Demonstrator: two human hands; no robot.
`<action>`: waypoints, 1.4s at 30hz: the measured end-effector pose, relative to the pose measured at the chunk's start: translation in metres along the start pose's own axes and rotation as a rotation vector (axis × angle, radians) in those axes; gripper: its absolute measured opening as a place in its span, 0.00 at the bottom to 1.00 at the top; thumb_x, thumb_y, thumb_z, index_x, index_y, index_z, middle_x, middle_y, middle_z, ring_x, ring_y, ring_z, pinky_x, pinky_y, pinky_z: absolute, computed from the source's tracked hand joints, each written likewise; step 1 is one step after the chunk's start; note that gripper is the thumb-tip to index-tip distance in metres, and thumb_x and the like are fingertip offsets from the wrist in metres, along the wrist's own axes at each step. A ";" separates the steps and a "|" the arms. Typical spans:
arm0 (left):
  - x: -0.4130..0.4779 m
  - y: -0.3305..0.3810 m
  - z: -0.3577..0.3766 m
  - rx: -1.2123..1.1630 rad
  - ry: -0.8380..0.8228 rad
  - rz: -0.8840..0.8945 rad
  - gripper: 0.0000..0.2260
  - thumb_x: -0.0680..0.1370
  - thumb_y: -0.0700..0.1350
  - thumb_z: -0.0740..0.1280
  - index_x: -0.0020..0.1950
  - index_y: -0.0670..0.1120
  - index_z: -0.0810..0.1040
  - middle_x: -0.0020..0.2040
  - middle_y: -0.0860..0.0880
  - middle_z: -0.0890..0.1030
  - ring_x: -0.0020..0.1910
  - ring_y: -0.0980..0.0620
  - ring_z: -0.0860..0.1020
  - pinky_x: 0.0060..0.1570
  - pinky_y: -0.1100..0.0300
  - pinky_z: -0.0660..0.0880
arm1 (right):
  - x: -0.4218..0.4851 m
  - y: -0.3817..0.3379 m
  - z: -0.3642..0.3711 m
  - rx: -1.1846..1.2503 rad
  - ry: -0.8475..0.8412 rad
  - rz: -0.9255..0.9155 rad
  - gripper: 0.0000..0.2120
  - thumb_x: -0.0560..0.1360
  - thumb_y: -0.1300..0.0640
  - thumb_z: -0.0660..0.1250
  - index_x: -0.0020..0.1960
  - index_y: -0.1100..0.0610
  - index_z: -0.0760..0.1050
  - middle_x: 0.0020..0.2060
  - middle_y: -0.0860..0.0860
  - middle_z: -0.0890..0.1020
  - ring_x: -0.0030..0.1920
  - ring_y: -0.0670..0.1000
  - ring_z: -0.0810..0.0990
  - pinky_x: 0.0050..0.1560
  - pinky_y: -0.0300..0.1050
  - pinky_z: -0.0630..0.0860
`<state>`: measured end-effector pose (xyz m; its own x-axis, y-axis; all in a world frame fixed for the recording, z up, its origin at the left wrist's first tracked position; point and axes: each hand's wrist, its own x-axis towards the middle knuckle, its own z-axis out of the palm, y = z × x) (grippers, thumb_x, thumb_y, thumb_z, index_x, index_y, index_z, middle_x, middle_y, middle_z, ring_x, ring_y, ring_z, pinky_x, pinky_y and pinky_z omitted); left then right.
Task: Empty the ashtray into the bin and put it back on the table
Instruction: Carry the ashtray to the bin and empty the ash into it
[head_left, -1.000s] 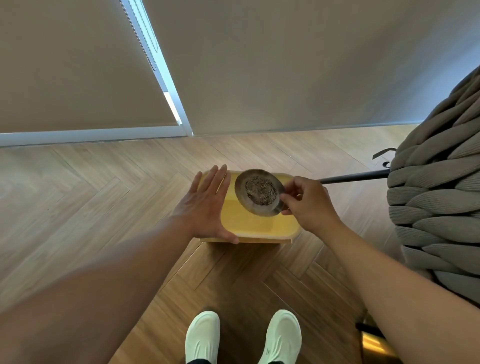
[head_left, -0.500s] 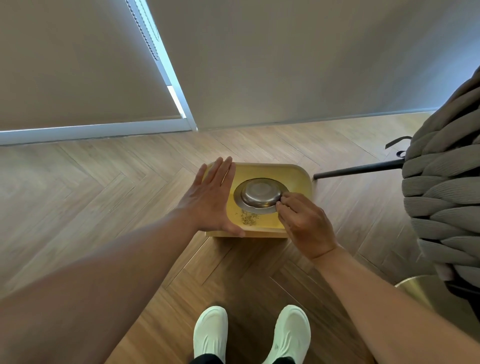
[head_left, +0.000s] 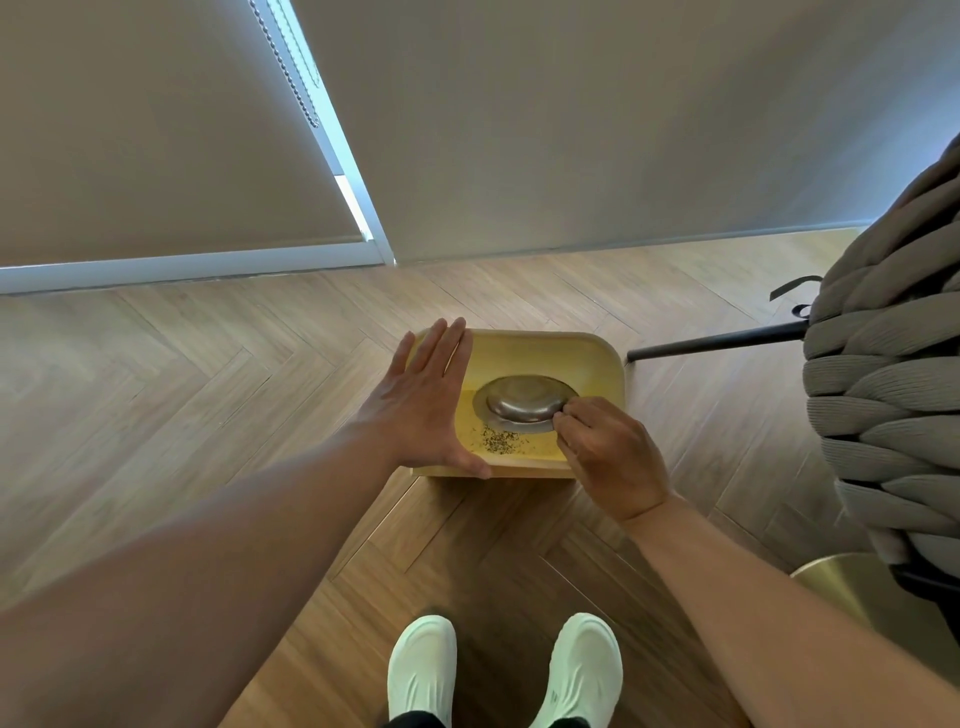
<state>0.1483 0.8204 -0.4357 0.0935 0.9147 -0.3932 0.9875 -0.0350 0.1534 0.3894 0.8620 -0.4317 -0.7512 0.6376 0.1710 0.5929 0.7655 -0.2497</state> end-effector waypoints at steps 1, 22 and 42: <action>0.000 0.000 0.000 0.002 0.000 -0.001 0.69 0.55 0.82 0.62 0.76 0.44 0.29 0.79 0.45 0.32 0.77 0.47 0.30 0.76 0.44 0.37 | -0.002 0.000 0.001 0.004 -0.010 0.010 0.08 0.66 0.69 0.78 0.44 0.66 0.82 0.39 0.61 0.84 0.40 0.59 0.83 0.33 0.53 0.84; -0.003 0.002 -0.001 -0.015 0.007 -0.006 0.69 0.54 0.83 0.61 0.77 0.46 0.31 0.79 0.45 0.34 0.77 0.46 0.31 0.76 0.45 0.36 | 0.005 -0.001 -0.014 0.106 -0.001 0.130 0.04 0.71 0.70 0.74 0.45 0.67 0.83 0.37 0.60 0.84 0.36 0.58 0.83 0.35 0.54 0.83; -0.017 0.012 -0.018 -0.193 0.061 -0.019 0.63 0.58 0.76 0.69 0.80 0.47 0.44 0.81 0.45 0.44 0.79 0.46 0.45 0.77 0.48 0.45 | 0.020 0.012 -0.027 0.501 0.006 0.734 0.06 0.77 0.64 0.69 0.50 0.58 0.84 0.38 0.47 0.81 0.38 0.45 0.79 0.40 0.33 0.76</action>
<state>0.1568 0.8120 -0.4109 0.0612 0.9374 -0.3427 0.9458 0.0552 0.3200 0.3890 0.8866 -0.4051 -0.2288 0.9544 -0.1916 0.7269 0.0366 -0.6858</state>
